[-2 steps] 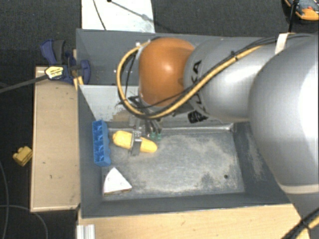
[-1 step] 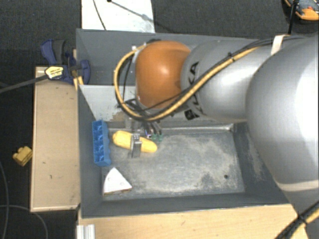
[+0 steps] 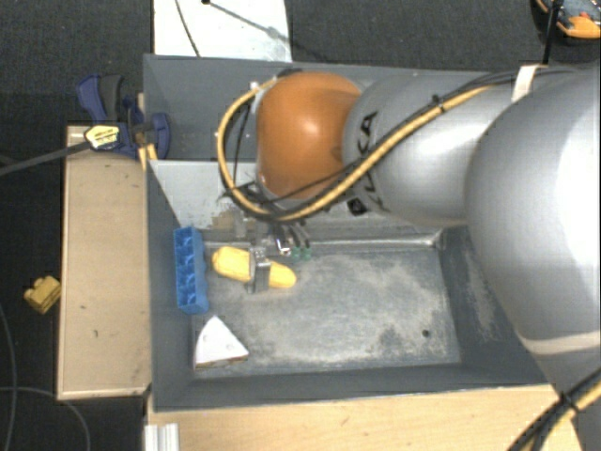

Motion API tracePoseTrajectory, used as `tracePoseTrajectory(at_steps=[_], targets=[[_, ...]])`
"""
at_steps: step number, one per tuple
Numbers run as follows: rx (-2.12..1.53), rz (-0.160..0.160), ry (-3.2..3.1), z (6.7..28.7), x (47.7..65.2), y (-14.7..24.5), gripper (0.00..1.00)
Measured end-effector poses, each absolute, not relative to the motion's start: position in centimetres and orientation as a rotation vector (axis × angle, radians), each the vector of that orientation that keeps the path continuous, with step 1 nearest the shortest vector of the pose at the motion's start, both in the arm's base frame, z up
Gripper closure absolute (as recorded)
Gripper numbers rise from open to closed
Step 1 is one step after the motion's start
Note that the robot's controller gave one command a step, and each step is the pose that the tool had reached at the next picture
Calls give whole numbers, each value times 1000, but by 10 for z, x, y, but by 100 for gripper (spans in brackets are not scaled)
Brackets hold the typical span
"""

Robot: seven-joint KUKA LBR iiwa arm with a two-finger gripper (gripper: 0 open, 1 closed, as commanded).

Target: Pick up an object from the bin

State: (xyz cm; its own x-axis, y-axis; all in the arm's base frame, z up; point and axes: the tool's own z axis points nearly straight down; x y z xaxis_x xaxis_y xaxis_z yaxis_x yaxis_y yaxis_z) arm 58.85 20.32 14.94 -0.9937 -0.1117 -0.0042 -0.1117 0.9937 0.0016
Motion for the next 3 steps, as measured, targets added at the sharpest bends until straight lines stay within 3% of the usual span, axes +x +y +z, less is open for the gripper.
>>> tracePoseTrajectory(at_steps=[2, 3], targets=[[-242, 1, 3132, 116, 591, 207, 0], [-253, 1, 3131, 112, 593, 207, 0]])
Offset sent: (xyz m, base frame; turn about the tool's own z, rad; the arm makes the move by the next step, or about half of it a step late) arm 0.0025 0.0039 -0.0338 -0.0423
